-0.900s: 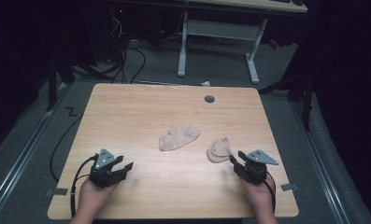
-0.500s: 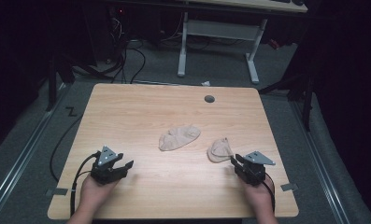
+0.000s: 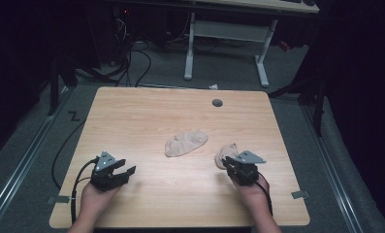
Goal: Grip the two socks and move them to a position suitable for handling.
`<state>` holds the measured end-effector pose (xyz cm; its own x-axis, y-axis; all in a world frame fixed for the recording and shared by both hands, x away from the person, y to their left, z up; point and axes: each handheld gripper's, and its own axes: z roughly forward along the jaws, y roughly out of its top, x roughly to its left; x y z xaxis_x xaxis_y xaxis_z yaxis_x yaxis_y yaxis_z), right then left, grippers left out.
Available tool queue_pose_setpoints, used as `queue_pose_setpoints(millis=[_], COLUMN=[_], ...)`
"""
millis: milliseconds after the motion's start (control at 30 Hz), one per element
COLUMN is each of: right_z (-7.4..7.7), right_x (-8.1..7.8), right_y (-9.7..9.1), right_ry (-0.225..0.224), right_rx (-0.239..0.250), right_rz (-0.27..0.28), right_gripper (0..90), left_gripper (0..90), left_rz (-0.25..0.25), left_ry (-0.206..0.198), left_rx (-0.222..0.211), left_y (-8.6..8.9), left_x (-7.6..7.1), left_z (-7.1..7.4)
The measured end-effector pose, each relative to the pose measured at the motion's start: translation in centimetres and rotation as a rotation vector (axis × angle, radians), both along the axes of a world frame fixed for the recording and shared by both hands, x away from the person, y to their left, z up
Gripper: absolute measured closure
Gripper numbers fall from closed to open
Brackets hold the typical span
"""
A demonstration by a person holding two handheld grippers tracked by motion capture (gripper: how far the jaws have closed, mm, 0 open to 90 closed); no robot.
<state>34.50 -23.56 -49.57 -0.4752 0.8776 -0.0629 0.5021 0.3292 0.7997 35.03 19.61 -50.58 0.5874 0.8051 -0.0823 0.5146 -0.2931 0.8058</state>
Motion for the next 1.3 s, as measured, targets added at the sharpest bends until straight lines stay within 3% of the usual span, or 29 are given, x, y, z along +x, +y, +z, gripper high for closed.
queue_pose_setpoints(millis=[200, 467, 533, 667, 767, 933, 1033, 1300], right_z=[-0.2, -1.1, -1.4, -1.5, -1.5, -1.7, -2.3, -2.6], right_x=[3.2, 6.6, 8.0, 9.2, 10.6, 11.6, 12.0, 11.0], right_y=[3.6, 6.7, 8.1, 9.2, 10.9, 11.7, 12.0, 12.4], right_ry=[0.02, 0.058, 0.086, 0.106, 0.113, 0.125, 0.16, 0.179], right_rx=[0.015, -0.016, -0.018, -0.016, -0.049, -0.067, -0.079, -0.105], right_rz=[0.028, 0.042, 0.052, 0.05, 0.043, 0.028, 0.022, 0.05], right_gripper=[85.8, 89.8, 89.9, 89.9, 89.8, 89.7, 89.5, 89.8], left_gripper=[48.1, 47.9, 47.8, 47.8, 47.9, 47.4, 46.8, 46.6], left_rz=[-0.008, -0.036, -0.037, -0.036, -0.037, -0.036, -0.033, -0.037], left_ry=[0.0, -0.011, -0.019, -0.021, -0.025, -0.037, -0.037, -0.038], left_rx=[-0.024, -0.002, 0.003, 0.0, -0.009, -0.013, -0.02, -0.022], left_y=[0.2, -0.1, -0.1, -0.1, 0.0, 0.0, 0.1, 0.0], left_x=[-0.1, 0.0, 0.0, 0.0, -0.1, -0.2, -0.2, -0.2], left_z=[0.1, 0.1, 0.1, 0.2, 0.3, 0.4, 0.5, 0.4])
